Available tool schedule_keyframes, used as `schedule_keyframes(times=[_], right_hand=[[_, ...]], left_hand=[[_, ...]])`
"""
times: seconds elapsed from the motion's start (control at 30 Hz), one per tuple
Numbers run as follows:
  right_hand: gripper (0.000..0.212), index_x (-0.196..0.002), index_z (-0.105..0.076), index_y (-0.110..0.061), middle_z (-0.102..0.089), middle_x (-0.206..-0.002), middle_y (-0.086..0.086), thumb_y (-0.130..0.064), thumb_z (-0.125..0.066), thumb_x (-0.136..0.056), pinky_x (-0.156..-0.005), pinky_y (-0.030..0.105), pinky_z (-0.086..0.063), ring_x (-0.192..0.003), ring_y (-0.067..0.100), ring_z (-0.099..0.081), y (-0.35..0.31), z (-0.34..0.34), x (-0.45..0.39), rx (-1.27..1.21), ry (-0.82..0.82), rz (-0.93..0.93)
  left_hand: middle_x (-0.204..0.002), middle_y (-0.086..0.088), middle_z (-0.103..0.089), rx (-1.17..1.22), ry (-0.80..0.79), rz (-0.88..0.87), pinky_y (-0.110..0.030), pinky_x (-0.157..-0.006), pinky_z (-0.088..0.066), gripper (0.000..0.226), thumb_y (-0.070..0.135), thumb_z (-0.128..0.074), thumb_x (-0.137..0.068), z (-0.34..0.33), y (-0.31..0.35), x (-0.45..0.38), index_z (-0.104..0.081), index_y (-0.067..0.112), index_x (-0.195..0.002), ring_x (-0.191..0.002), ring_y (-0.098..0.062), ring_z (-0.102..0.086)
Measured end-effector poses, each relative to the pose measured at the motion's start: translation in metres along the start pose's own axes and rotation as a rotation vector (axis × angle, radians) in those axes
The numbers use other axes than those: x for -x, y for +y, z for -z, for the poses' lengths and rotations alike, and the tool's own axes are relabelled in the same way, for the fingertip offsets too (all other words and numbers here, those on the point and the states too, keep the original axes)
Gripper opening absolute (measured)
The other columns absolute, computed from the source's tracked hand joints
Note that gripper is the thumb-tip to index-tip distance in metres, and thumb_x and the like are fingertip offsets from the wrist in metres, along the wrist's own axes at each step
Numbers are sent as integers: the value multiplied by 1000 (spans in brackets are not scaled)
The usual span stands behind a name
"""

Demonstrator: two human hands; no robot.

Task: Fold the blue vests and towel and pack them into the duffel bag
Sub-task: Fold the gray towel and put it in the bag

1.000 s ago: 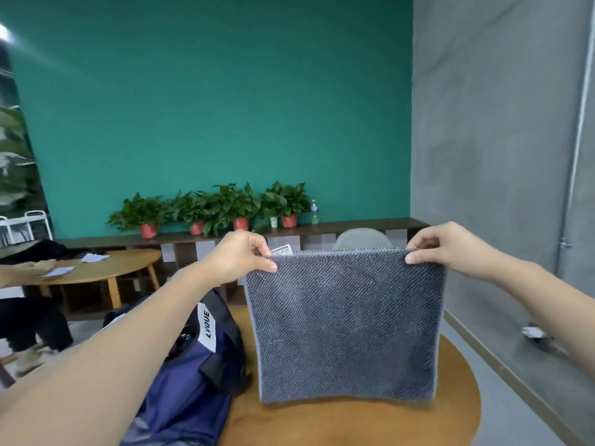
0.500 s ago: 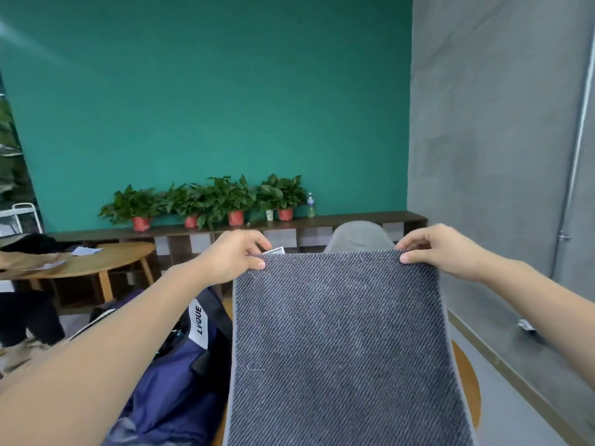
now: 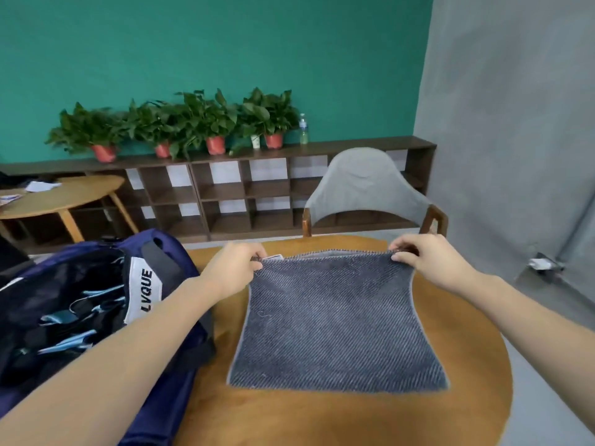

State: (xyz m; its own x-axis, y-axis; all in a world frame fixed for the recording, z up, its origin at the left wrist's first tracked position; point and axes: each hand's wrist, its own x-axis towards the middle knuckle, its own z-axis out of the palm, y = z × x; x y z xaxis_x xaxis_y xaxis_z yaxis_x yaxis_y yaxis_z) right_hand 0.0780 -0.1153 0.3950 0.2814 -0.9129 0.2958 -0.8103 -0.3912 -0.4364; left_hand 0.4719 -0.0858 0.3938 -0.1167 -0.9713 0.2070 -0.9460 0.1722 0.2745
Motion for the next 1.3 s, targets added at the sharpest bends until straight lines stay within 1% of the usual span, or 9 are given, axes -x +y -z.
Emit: schedule_keyframes(times=[0.23, 0.43, 0.63, 0.73, 0.8, 0.9, 1.07, 1.17, 1.3], right_hand=[[13, -98, -75, -28, -68, -96, -22, -18, -74, -89, -81, 1, -40, -94, -12, -60, 2, -23, 69, -103, 23, 72], [19, -104, -75, -27, -65, -103, -25, -20, -76, -86, -94, 21, -45, -99, -4, -61, 12, -48, 130, -36, 108, 173], [15, -107, -66, -29, -66, -108, -16, -36, -59, -95, -88, 30, -47, -104, 7, -62, 30, -80, 165, 168, 51, 292], [33, -112, -66, -29, -64, -110, -16, -53, -47, -99, -87, 29, -48, -104, 7, -59, 39, -93, 172, 203, 18, 269], [45, -113, -69, -27, -64, -110, -14, -59, -40, -101, -86, 29, -48, -102, 8, -58, 42, -95, 171, 233, 57, 287], [50, -105, -74, -22, -66, -99, -8, -49, -32, -105, -73, 31, -49, -89, 15, -64, 37, -89, 166, 342, 161, 438], [27, -108, -72, -14, -66, -102, 0, -30, -52, -100, -75, 32, -41, -89, 21, -62, 23, -76, 174, 335, 365, 485], [29, -103, -73, -18, -65, -100, -3, -36, -51, -102, -76, 35, -47, -89, 18, -62, 31, -86, 189, 356, 226, 619], [36, -95, -73, -24, -63, -91, -8, -51, -50, -101, -77, 34, -48, -84, 13, -60, 31, -83, 188, 323, 92, 561]], left_hand=[[-97, 11, -64, 2, 98, -124, -34, -89, -47, 17, 11, -68, -94, -35, -5, 75, -72, 22, -107, -99, -16, -56], [-96, 10, -68, -3, 263, -224, -40, -79, -55, 24, 3, -76, -84, -76, -8, 142, -74, 19, -101, -93, -19, -60], [-99, 10, -63, -101, 266, -329, -35, -74, -54, 24, 26, -47, -95, -109, -13, 178, -70, 20, -103, -94, -15, -58], [-98, 9, -61, -116, 247, -284, -36, -74, -56, 21, 25, -49, -95, -113, -13, 178, -67, 21, -104, -91, -15, -58], [-98, 7, -62, -139, 240, -287, -38, -72, -57, 14, 15, -63, -90, -112, -12, 174, -67, 19, -103, -89, -17, -59], [-96, 5, -62, -143, 282, -267, -38, -70, -58, 22, 5, -74, -85, -105, -9, 168, -67, 17, -102, -86, -19, -62], [-98, 3, -66, -156, 453, -252, -31, -80, -49, 24, -5, -63, -86, -99, -6, 168, -69, 13, -100, -92, -19, -62], [-94, 8, -64, -220, 358, -305, -28, -80, -38, 25, 5, -55, -82, -112, -11, 185, -67, 21, -97, -91, -19, -62], [-100, 13, -68, -183, 334, -211, -30, -85, -37, 34, 3, -63, -70, -115, -8, 192, -73, 23, -96, -105, -16, -59]])
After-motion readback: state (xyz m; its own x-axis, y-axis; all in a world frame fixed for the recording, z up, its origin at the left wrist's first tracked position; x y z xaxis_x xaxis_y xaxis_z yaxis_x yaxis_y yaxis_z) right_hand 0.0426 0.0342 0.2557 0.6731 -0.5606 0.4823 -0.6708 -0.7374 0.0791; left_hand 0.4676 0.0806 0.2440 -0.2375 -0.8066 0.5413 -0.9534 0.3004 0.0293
